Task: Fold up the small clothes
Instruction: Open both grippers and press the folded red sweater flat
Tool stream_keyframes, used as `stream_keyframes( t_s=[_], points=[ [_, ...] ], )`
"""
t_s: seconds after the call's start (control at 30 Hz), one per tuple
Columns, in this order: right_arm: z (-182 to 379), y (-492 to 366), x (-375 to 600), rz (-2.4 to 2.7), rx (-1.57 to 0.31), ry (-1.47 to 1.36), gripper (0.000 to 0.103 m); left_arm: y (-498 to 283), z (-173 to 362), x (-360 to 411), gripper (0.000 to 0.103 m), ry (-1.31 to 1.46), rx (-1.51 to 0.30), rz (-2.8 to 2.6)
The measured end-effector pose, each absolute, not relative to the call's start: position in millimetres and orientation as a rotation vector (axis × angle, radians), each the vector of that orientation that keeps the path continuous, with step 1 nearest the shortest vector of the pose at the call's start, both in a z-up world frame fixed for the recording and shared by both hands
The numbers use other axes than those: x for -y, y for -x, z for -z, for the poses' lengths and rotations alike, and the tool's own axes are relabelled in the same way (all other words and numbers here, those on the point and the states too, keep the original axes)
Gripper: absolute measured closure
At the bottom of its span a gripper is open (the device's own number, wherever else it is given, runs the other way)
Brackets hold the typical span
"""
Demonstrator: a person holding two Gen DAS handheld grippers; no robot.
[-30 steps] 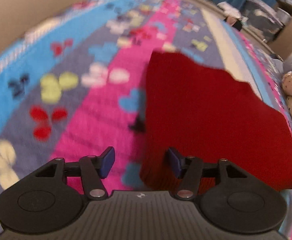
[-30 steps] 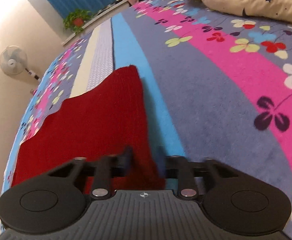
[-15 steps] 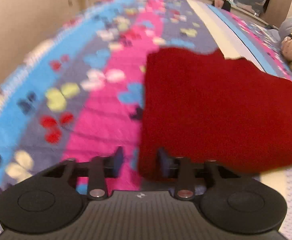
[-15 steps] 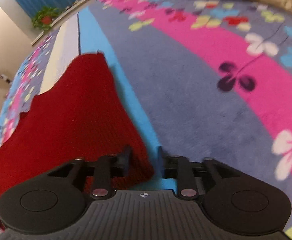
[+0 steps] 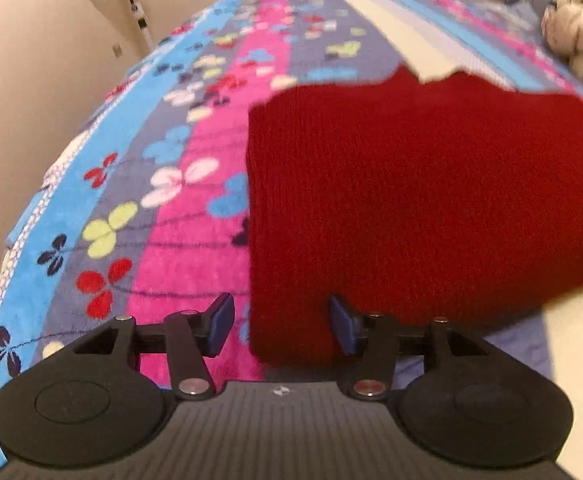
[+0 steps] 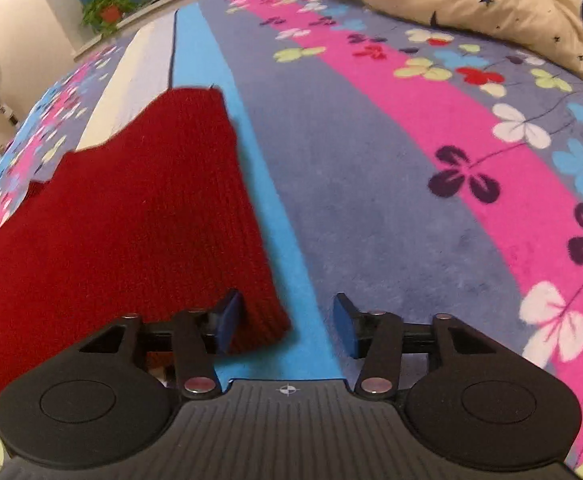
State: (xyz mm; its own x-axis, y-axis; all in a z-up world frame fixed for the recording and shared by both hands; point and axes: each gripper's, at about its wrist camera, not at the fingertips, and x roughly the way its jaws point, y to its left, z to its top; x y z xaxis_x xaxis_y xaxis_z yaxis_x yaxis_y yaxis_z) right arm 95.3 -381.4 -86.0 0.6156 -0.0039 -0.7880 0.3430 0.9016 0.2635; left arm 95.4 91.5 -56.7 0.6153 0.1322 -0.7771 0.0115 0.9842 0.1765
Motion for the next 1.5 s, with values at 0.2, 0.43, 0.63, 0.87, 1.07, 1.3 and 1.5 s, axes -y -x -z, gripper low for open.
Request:
stream_keyframes(
  t_s=[0.2, 0.43, 0.63, 0.87, 1.07, 1.3, 1.5],
  points=[
    [86, -93, 380, 0.196, -0.888, -0.396, 0.048, -94, 55, -91, 0.041, -0.161, -0.916, -0.072],
    [79, -94, 372, 0.212, -0.875, -0.275, 0.045, -95, 61, -91, 0.037, -0.206, -0.915, -0.082],
    [71, -89, 368, 0.233, -0.839, -0.195, 0.045, -94, 59, -92, 0.036, -0.198, -0.910, -0.086],
    [51, -70, 361, 0.265, -0.712, -0.143, 0.046, -92, 43, -98, 0.036, -0.154, -0.862, -0.115],
    [39, -54, 350, 0.256, -0.630, -0.126, 0.061, -88, 29, -106, 0.036, -0.128, -0.823, -0.131],
    [35, -50, 343, 0.251, -0.606, -0.122, 0.082, -80, 26, -105, 0.036, -0.141, -0.803, -0.122],
    [34, -50, 336, 0.240, -0.590, -0.094, 0.082, -69, 29, -96, 0.036, -0.213, -0.789, -0.130]
  ],
)
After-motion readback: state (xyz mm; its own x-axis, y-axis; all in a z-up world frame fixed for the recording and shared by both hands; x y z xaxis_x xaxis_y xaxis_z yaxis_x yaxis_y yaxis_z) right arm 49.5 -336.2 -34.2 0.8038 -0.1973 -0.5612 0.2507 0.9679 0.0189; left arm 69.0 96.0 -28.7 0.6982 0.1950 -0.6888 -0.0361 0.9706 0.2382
